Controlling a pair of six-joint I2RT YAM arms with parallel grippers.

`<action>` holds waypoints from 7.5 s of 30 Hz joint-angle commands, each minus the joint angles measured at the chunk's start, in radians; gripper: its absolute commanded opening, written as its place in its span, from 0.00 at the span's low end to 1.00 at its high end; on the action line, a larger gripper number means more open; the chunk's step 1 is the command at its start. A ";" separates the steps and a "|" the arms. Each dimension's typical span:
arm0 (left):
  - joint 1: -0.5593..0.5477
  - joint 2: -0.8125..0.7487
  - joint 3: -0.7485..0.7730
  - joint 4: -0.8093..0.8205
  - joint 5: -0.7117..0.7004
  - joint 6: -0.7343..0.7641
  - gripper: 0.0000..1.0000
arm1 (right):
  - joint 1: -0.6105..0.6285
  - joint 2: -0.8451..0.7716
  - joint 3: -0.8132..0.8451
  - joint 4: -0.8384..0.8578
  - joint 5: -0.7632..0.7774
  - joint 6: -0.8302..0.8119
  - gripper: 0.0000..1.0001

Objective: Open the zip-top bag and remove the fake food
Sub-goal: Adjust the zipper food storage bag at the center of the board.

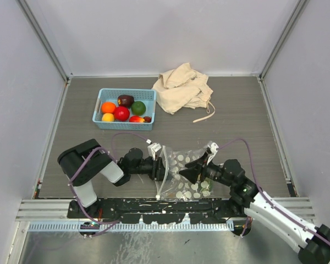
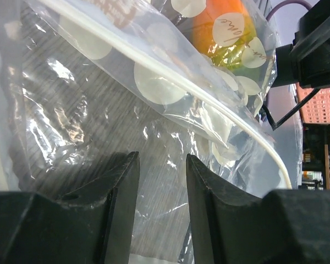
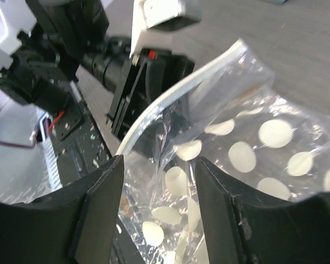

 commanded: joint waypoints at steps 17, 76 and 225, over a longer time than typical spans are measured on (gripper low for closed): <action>-0.034 -0.025 -0.006 0.093 -0.049 0.072 0.42 | 0.016 -0.104 0.372 -0.864 0.697 0.399 0.56; -0.037 -0.096 -0.009 0.074 -0.032 0.008 0.42 | 0.223 0.160 0.379 -1.074 0.773 0.629 0.06; 0.299 -0.237 0.430 -0.716 0.252 -0.050 0.00 | 0.692 0.134 0.476 -1.131 1.656 1.027 0.01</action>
